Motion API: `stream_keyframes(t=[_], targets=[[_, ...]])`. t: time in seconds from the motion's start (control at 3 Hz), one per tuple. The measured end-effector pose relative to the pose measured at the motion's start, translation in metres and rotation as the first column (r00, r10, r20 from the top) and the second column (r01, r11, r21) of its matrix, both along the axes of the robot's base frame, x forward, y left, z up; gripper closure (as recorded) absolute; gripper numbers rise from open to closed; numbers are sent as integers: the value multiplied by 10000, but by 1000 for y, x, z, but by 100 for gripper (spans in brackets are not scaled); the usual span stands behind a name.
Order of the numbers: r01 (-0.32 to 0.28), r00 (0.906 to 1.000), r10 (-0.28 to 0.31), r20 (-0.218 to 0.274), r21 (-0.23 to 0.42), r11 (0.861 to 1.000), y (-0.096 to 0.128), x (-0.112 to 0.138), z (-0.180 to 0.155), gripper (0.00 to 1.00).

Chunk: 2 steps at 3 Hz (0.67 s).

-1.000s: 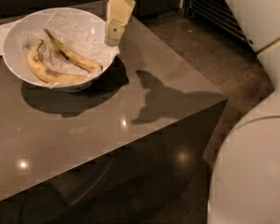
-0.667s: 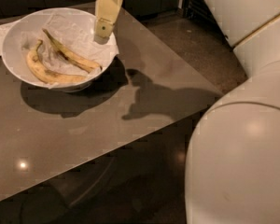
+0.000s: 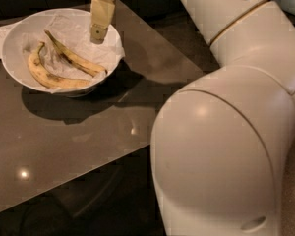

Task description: Pick banana from white bowl

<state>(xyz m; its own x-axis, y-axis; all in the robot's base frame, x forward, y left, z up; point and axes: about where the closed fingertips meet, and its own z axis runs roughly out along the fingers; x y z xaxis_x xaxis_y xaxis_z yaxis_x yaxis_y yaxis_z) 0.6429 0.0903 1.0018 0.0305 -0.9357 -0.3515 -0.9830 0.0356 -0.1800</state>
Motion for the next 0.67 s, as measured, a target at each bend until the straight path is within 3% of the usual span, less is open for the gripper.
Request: stream_keyframes(t=[0.33, 0.67], targets=[[115, 9999, -116, -50, -190, 9998, 9, 15, -12, 36], [139, 9999, -141, -55, -389, 9991, 18, 25, -21, 28]])
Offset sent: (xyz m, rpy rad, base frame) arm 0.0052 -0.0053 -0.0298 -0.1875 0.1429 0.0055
